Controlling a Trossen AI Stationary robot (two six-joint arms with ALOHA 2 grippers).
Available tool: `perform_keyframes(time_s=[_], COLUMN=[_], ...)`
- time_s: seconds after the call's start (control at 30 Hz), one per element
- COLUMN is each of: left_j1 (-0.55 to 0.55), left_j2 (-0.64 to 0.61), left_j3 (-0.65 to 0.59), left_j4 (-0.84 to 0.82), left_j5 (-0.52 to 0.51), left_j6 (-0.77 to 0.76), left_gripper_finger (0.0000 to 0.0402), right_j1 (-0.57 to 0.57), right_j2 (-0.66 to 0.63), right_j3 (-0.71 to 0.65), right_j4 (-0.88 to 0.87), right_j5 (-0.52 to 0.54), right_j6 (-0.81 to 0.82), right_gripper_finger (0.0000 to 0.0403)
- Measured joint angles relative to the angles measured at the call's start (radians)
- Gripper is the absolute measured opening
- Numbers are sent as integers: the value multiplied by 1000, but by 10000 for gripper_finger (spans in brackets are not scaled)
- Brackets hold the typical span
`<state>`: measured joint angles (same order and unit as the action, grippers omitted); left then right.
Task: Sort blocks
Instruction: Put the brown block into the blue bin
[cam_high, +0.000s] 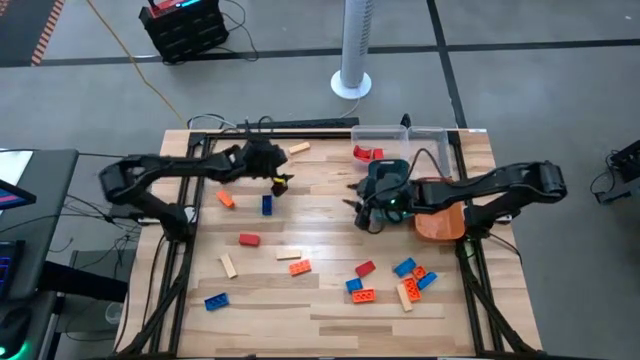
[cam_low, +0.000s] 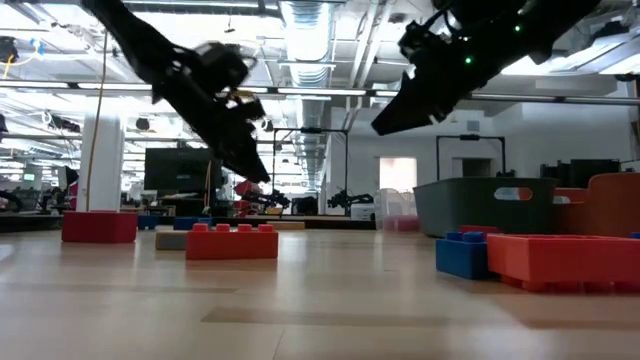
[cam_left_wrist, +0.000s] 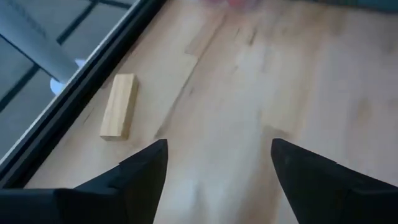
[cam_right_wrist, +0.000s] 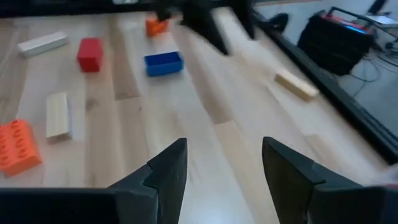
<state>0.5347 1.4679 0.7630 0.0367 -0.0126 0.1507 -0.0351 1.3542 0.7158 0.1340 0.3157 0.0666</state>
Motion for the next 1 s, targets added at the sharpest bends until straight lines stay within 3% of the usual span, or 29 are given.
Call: perform_keyframes(time_s=[0.1,0.47,1.0], left_j1=[34,133,195], left_j2=[98,414,490], left_j3=[92,514,545], left_j4=[-31,-393,-346], left_j5=[9,1,22], left_j6=[43,123,200], left_gripper_finger=[268,265,265], right_j1=[23,45,81], right_j2=[51,141,138], right_j3=[0,-1,-1], right_j4=[52,140,177], right_j5=[0,-1,-7], right_j6=[-8,-58,-97], right_gripper_finger=[205,205,205])
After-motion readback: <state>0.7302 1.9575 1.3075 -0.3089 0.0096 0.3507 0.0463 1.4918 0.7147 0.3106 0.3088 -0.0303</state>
